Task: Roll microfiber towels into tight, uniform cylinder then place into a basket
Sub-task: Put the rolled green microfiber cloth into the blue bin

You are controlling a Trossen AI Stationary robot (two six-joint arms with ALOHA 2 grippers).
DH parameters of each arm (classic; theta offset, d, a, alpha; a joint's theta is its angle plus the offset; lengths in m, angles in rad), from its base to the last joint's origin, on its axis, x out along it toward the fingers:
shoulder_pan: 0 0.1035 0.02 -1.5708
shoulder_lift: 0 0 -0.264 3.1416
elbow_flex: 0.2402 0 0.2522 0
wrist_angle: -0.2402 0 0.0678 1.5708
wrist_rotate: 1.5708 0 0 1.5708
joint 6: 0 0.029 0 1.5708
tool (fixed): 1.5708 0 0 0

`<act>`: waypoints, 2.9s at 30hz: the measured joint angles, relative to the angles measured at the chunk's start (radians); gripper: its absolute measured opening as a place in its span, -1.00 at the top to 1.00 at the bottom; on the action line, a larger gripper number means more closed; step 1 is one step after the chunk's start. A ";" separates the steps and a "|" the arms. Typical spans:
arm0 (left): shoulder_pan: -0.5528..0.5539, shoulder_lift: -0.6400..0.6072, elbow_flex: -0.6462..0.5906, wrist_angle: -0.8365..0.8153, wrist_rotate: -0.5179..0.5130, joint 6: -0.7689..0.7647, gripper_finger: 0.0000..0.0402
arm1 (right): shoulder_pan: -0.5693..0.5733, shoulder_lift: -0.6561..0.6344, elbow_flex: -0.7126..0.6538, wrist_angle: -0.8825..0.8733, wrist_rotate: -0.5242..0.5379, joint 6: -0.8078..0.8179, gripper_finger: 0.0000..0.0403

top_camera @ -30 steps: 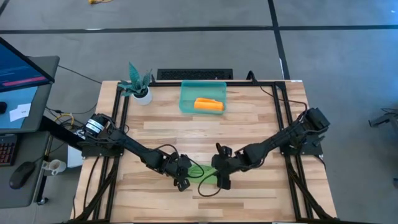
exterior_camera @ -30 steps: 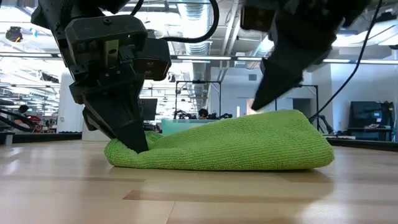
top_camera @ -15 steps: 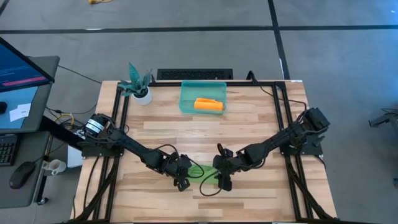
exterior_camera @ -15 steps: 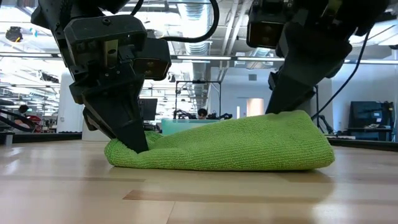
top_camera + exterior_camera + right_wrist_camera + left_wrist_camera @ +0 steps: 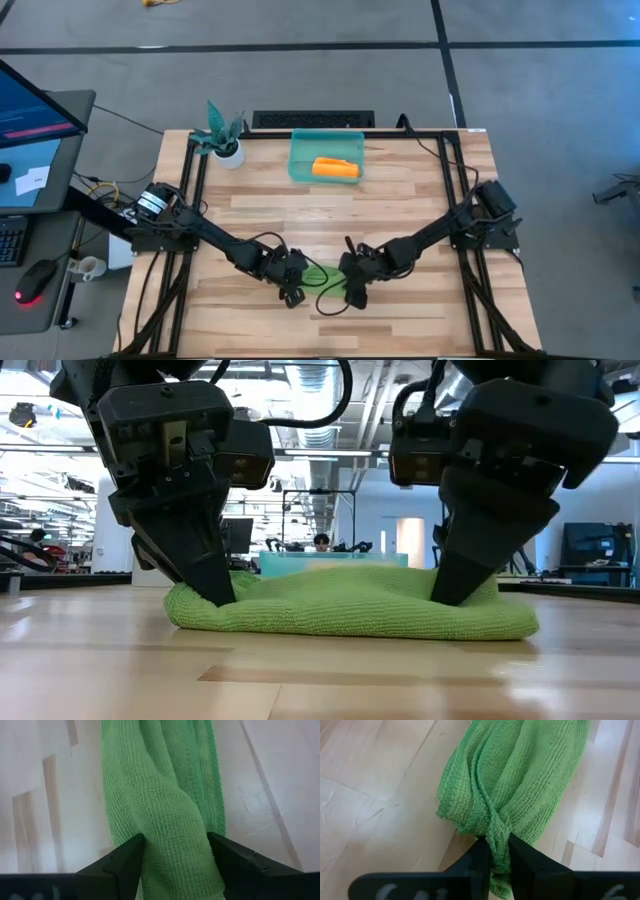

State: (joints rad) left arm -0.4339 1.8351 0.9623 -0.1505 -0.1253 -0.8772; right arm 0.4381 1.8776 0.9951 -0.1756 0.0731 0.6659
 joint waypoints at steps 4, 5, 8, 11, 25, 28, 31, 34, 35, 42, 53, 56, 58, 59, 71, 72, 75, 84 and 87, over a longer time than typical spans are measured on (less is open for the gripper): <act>0.000 0.000 0.000 -0.003 0.000 0.000 0.82 | -0.002 0.001 0.002 -0.037 -0.012 0.042 -0.21; 0.000 0.000 0.000 -0.004 0.000 0.000 0.82 | -0.002 0.000 0.001 -0.045 -0.013 0.048 -0.21; 0.000 0.000 0.000 -0.004 0.000 0.000 0.82 | -0.002 0.001 0.001 -0.049 -0.016 0.052 -0.20; 0.000 0.000 0.000 -0.005 0.000 0.000 0.82 | -0.004 0.006 0.001 -0.052 -0.024 0.069 -0.12; 0.047 -0.002 0.000 -0.008 0.051 0.139 0.82 | -0.014 0.019 -0.004 -0.013 -0.086 0.030 0.91; 0.059 -0.004 0.000 -0.010 0.085 0.161 0.82 | -0.014 0.017 -0.005 -0.009 -0.086 0.010 0.89; 0.063 -0.004 0.009 -0.022 0.105 0.167 0.82 | -0.013 0.004 -0.007 -0.007 -0.084 -0.005 0.83; 0.063 -0.004 0.025 -0.031 0.111 0.199 0.82 | -0.006 -0.014 -0.009 -0.012 -0.078 -0.031 0.88; 0.063 -0.003 0.035 -0.038 0.111 0.210 0.82 | -0.002 -0.018 -0.009 -0.018 -0.078 -0.039 0.91; 0.063 -0.024 0.075 -0.117 0.092 0.230 0.82 | 0.029 -0.050 -0.009 -0.043 -0.035 -0.047 0.90; 0.097 -0.097 0.078 -0.132 0.066 0.286 0.82 | 0.025 -0.100 -0.009 -0.098 0.033 -0.097 0.91; 0.115 -0.112 0.078 -0.134 0.065 0.307 0.82 | 0.020 -0.127 -0.008 -0.126 0.048 -0.104 0.90; 0.131 -0.117 0.078 -0.136 0.065 0.322 0.82 | 0.013 -0.152 -0.008 -0.146 0.066 -0.123 0.90; 0.140 -0.120 0.077 -0.138 0.065 0.333 0.82 | 0.010 -0.166 -0.008 -0.158 0.077 -0.133 0.91; 0.276 -0.142 0.078 -0.124 0.028 0.472 0.82 | -0.137 -0.296 -0.007 -0.253 0.110 -0.362 0.91; 0.288 -0.141 0.080 -0.125 0.026 0.478 0.82 | -0.155 -0.300 -0.007 -0.272 0.111 -0.380 0.91; 0.325 -0.142 0.088 -0.123 0.007 0.510 0.82 | -0.211 -0.312 -0.007 -0.296 0.112 -0.435 0.90; 0.461 -0.142 0.155 -0.135 -0.021 0.645 0.82 | -0.382 -0.322 -0.006 -0.311 0.112 -0.629 0.91; 0.510 -0.142 0.176 -0.170 -0.018 0.677 0.82 | -0.436 -0.322 -0.006 -0.307 0.111 -0.689 0.89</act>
State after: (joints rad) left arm 0.0763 1.6936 1.1382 -0.3206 -0.1434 -0.2002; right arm 0.0021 1.5558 0.9886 -0.4824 0.1844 -0.0235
